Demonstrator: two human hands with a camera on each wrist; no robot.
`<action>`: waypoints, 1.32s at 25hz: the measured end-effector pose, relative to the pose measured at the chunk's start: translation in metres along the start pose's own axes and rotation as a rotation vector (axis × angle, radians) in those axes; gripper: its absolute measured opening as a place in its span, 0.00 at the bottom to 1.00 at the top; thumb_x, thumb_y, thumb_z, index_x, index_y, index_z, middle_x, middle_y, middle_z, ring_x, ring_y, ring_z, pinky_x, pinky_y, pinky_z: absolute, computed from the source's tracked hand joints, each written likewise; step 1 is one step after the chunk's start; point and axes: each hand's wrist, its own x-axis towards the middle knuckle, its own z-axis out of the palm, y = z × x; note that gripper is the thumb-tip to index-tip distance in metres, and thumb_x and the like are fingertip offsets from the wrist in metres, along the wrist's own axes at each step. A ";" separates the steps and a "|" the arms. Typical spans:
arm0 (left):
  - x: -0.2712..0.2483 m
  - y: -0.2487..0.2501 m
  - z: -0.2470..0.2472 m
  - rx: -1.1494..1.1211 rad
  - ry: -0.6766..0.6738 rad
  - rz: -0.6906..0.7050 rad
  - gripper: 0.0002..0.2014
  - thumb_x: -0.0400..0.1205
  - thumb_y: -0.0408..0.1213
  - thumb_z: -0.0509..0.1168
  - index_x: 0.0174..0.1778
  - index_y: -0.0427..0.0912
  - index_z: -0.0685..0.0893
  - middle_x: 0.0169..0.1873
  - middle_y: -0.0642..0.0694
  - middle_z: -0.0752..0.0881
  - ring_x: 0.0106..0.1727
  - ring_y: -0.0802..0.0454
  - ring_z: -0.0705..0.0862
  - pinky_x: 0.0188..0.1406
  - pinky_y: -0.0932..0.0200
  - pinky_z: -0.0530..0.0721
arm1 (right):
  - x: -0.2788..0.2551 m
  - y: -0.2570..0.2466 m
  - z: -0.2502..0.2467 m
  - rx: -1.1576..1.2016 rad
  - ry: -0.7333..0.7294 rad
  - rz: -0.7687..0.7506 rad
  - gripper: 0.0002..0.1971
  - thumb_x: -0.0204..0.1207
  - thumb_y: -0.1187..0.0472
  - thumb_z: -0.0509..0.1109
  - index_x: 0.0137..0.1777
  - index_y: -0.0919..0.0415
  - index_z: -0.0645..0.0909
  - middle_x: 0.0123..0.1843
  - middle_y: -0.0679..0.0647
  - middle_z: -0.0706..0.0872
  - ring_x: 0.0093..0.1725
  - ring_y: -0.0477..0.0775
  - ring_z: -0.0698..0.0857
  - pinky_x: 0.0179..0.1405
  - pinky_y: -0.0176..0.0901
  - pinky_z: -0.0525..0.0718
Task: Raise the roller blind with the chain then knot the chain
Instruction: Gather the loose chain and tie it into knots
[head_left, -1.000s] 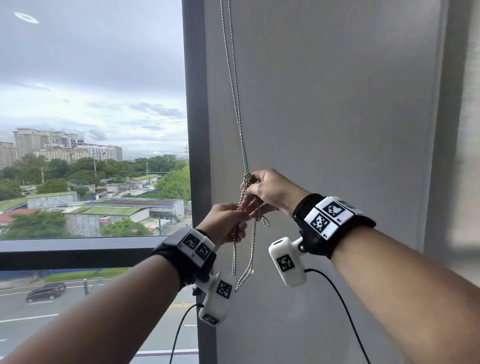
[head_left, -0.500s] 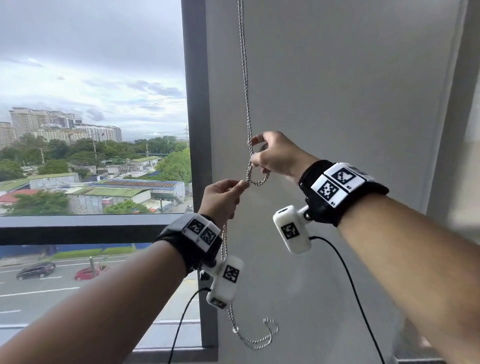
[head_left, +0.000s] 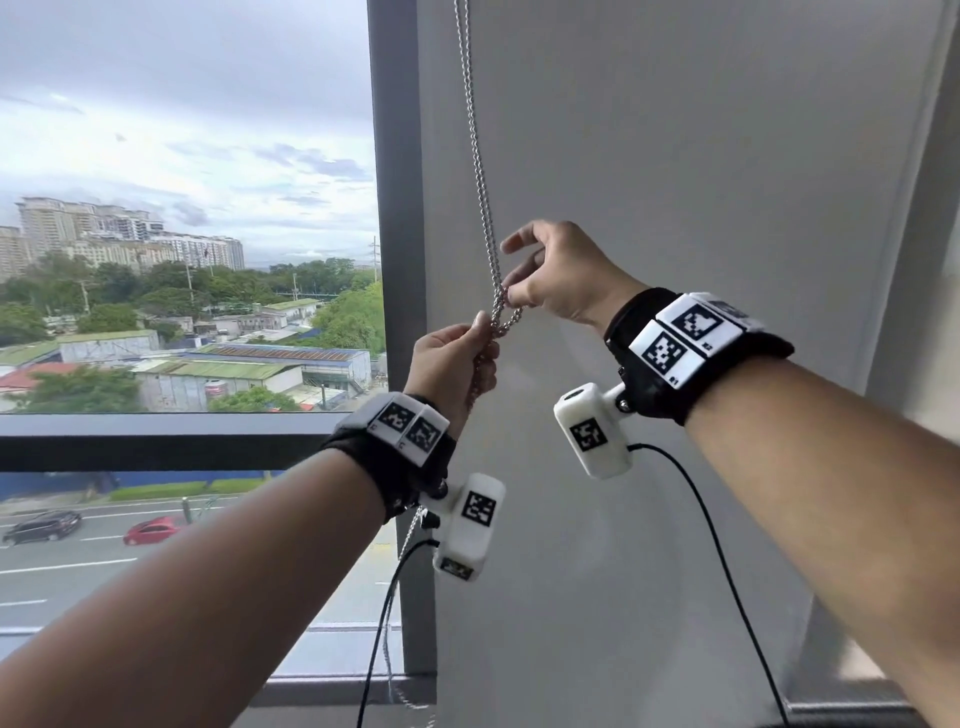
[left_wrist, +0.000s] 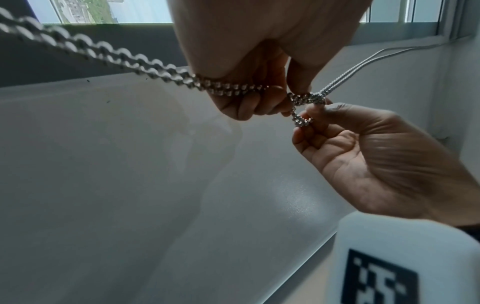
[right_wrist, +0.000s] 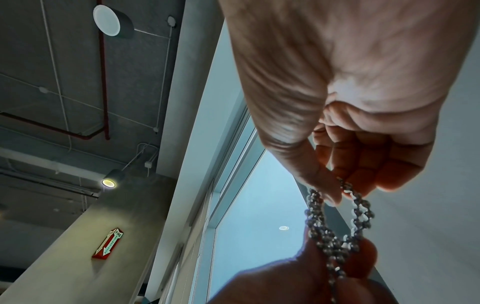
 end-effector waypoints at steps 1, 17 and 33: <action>0.000 -0.002 -0.001 0.023 0.006 0.013 0.13 0.81 0.39 0.64 0.38 0.33 0.84 0.22 0.46 0.75 0.18 0.57 0.65 0.17 0.65 0.62 | 0.001 0.001 0.000 0.001 0.001 -0.003 0.24 0.64 0.72 0.78 0.60 0.59 0.80 0.40 0.54 0.92 0.37 0.48 0.88 0.45 0.42 0.86; -0.025 -0.042 -0.014 0.255 -0.171 -0.044 0.10 0.81 0.26 0.61 0.37 0.33 0.86 0.26 0.43 0.86 0.25 0.54 0.84 0.37 0.59 0.86 | 0.013 0.008 0.013 0.009 0.050 0.034 0.10 0.74 0.54 0.76 0.38 0.61 0.90 0.18 0.40 0.81 0.20 0.34 0.78 0.32 0.32 0.72; -0.030 -0.020 -0.041 0.435 -0.320 -0.194 0.08 0.80 0.27 0.62 0.40 0.29 0.85 0.31 0.42 0.90 0.32 0.53 0.88 0.40 0.61 0.88 | 0.018 0.015 0.009 0.161 0.138 0.091 0.08 0.71 0.57 0.80 0.37 0.62 0.90 0.26 0.48 0.84 0.20 0.37 0.77 0.33 0.36 0.74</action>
